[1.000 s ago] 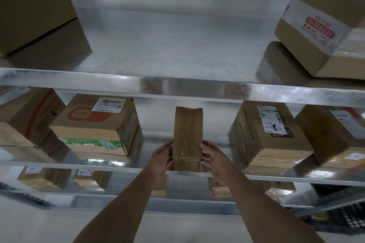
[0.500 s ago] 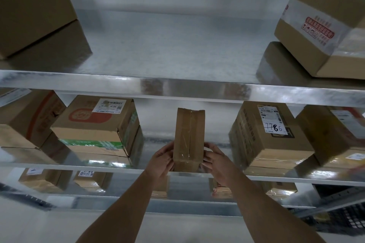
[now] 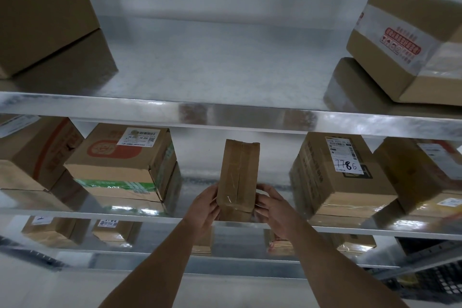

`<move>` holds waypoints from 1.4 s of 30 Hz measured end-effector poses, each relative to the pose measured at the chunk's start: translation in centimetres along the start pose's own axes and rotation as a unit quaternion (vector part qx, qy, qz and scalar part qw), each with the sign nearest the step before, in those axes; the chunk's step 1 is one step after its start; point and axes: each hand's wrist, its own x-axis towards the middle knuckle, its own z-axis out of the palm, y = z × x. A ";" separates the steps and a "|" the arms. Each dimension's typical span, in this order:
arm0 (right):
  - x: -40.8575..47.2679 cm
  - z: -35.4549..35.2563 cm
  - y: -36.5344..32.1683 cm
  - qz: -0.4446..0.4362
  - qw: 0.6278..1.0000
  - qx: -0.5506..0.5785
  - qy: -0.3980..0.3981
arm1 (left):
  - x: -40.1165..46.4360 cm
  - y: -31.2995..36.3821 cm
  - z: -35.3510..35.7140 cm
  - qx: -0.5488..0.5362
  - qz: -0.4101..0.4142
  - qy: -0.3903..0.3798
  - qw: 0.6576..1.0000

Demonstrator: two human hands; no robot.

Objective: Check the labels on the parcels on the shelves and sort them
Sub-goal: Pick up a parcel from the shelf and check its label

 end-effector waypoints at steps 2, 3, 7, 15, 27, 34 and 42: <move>0.0 0.1 -0.1 0.003 1.000 0.012 -0.003 | -0.1 0.3 0.3 -0.019 -0.027 0.005 0.999; 0.0 0.3 -0.1 0.003 1.000 0.025 -0.004 | 0.1 0.2 0.2 -0.027 -0.036 0.004 0.999; -0.3 0.7 -0.6 0.016 0.995 0.095 0.002 | 0.2 -0.1 0.0 -0.045 -0.044 -0.021 0.998; -0.6 -0.6 -1.2 0.016 0.991 0.133 0.025 | 0.7 0.1 -0.1 -0.002 0.038 0.032 0.999; -1.5 -0.2 -2.0 0.021 0.997 0.059 0.032 | 0.7 -0.2 0.2 0.060 0.014 -0.001 0.998; -1.0 -0.2 -1.8 0.039 0.998 0.038 0.040 | 1.0 -0.5 -0.4 0.089 0.009 0.010 0.996; -0.9 0.1 -1.1 0.061 0.996 0.023 0.055 | 1.1 -0.3 0.3 0.054 -0.006 0.035 0.998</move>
